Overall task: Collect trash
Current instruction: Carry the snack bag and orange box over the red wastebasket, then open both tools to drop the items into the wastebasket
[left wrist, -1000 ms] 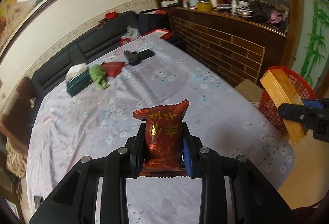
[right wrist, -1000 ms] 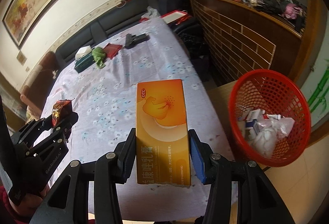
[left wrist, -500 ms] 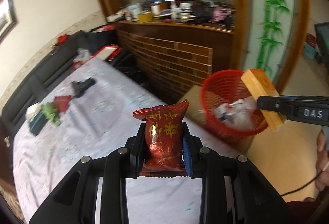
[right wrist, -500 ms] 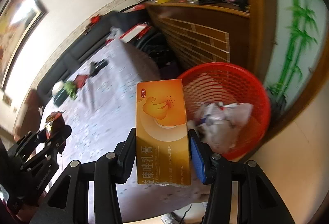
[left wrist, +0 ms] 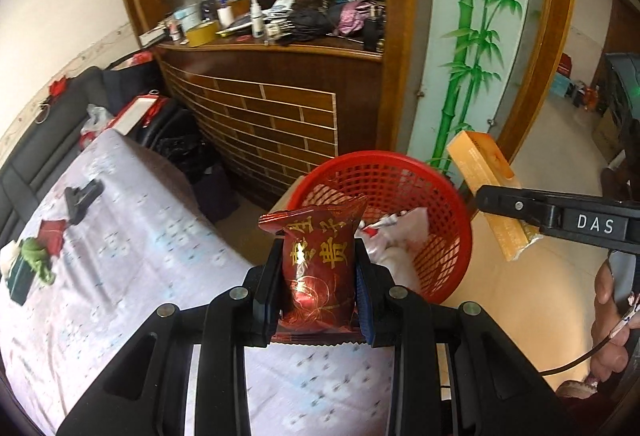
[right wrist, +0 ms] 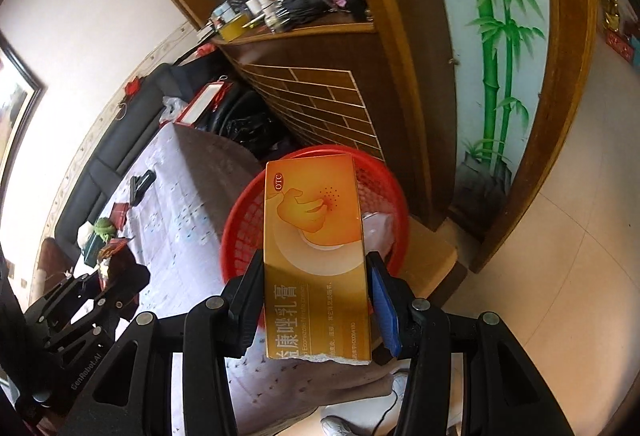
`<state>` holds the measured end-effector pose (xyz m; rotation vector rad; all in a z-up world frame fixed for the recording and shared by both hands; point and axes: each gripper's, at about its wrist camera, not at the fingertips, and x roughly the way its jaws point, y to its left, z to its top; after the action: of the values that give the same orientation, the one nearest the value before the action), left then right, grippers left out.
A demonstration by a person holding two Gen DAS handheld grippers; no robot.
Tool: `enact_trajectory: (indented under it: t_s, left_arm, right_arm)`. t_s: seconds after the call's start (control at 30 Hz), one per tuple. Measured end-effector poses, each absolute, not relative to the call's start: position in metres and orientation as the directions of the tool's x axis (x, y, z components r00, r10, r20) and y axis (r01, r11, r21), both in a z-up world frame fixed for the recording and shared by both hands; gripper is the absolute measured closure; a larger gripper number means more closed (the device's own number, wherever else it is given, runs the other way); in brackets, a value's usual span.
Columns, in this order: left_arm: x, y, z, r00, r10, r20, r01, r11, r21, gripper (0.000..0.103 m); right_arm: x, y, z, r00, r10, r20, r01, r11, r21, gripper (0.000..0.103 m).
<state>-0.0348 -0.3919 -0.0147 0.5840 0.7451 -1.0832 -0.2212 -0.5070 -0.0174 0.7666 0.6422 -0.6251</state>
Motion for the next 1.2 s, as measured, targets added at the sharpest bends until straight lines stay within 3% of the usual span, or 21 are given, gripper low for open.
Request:
enact_trajectory:
  t_s: [0.53,0.6,0.73,0.83,1.2]
  left_arm:
    - [-0.029,-0.440,-0.025,0.249,-0.549,-0.798,0.925,0.379,0.027,0.071]
    - [-0.027,-0.441,-0.027,0.250,-0.545,-0.801,0.921,0.389,0.022,0.058]
    - [-0.026,-0.440,-0.028,0.261,-0.548,-0.795,0.914,0.404,0.022,0.051]
    - [-0.026,-0.438,-0.031,0.269,-0.541,-0.797,0.906,0.424,0.018,0.038]
    - [-0.040,-0.422,-0.036,0.365,-0.511,-0.778,0.882,0.456,0.114,0.020]
  right_arm:
    - [-0.192,-0.553,-0.024,0.650,-0.208,-0.731,0.666,0.619,0.416,0.048]
    - [-0.185,-0.557,-0.028,0.643,-0.203,-0.739,0.666,0.624,0.408,0.047]
    - [-0.184,-0.565,-0.033,0.639,-0.190,-0.746,0.670,0.613,0.418,0.045]
    - [-0.188,-0.565,-0.033,0.638,-0.193,-0.746,0.669,0.618,0.413,0.045]
    - [-0.208,-0.553,-0.037,0.592,-0.231,-0.772,0.707,0.608,0.361,0.038]
